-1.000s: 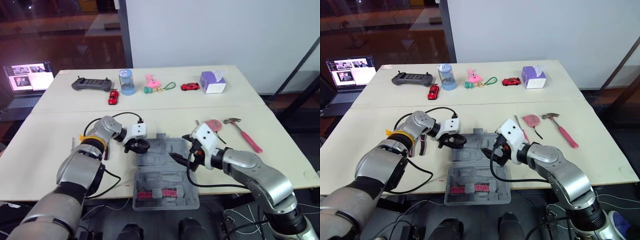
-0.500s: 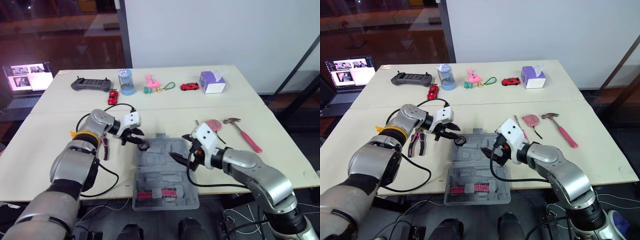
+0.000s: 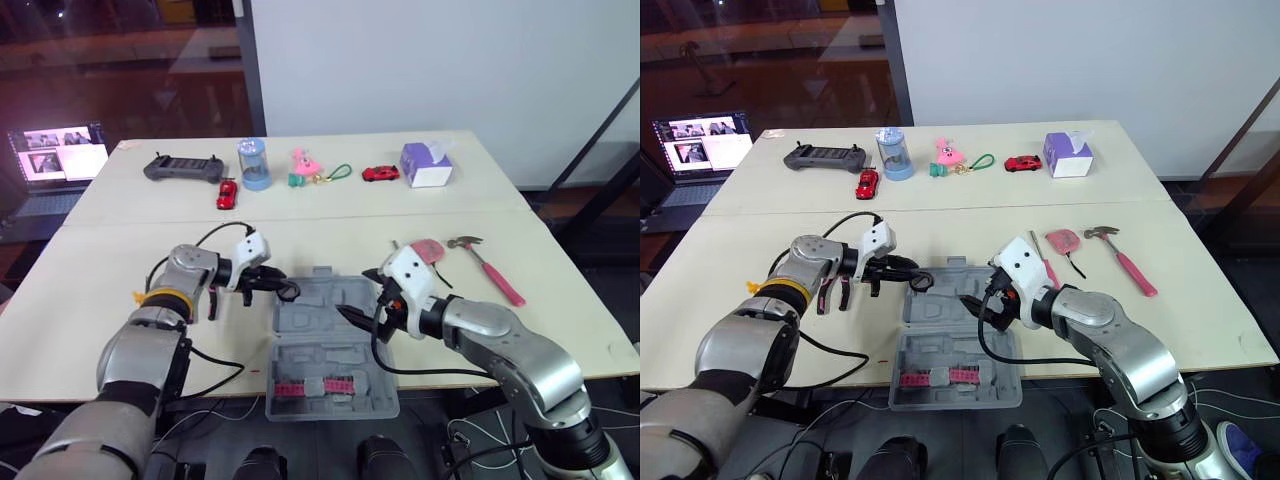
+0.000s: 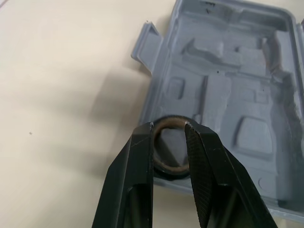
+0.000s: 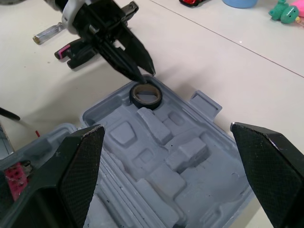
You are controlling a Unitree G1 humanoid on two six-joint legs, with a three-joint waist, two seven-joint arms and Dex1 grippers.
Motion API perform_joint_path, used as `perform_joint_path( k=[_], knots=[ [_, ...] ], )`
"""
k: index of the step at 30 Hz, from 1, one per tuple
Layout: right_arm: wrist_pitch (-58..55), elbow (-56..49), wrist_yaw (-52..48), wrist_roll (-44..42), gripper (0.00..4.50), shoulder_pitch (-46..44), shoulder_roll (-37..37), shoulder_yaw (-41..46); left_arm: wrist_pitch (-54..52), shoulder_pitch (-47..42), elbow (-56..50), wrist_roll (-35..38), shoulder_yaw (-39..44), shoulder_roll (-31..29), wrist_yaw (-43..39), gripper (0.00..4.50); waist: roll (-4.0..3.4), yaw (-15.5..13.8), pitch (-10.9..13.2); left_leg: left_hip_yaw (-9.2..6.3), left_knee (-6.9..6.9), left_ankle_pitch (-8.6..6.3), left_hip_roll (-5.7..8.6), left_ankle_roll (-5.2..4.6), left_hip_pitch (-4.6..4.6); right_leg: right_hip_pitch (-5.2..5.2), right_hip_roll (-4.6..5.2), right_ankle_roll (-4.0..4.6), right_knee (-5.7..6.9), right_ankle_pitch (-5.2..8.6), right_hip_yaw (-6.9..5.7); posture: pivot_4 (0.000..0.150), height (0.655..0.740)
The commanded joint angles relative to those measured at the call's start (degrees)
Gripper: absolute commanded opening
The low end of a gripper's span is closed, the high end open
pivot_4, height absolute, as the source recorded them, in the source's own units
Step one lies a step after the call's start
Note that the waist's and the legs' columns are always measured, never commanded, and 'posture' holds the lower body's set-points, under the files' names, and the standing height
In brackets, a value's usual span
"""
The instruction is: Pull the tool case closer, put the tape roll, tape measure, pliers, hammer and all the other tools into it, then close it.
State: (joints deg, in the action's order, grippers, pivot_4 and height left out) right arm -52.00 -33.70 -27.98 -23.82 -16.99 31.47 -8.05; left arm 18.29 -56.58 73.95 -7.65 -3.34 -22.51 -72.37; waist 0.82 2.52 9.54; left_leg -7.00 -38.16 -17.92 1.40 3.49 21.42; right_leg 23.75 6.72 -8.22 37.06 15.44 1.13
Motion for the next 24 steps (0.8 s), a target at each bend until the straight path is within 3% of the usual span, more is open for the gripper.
perform_joint_path(
  k=[1,14,24],
  knots=[
    [1.3,-1.2,0.0,0.0,4.5,-0.1,-0.3,1.1,1.7,0.3,-1.3,1.4,1.1,0.3,1.6,1.1,0.0,0.0,0.0,0.0,0.0,0.0,0.0,0.0,0.0,0.0,0.0,0.0,0.0,0.0,0.0,0.15,0.74],
    [0.2,-2.6,0.5,-0.5,4.5,0.9,-0.1,1.4,6.2,6.5,0.1,-3.3,-2.9,1.3,11.3,1.1,-0.01,0.0,0.0,0.0,-0.01,-0.02,0.0,-0.03,-0.07,-0.02,0.0,0.0,-0.01,0.0,0.01,0.15,0.74],
    [-0.3,-2.9,0.2,-1.1,4.5,0.7,0.5,2.4,5.5,6.2,0.4,-3.5,-4.5,1.9,12.2,1.1,-0.04,-0.1,-0.1,0.0,-0.01,-0.12,0.0,-0.22,-0.31,-0.23,0.0,0.01,0.01,0.0,0.01,0.15,0.74]
  ],
)
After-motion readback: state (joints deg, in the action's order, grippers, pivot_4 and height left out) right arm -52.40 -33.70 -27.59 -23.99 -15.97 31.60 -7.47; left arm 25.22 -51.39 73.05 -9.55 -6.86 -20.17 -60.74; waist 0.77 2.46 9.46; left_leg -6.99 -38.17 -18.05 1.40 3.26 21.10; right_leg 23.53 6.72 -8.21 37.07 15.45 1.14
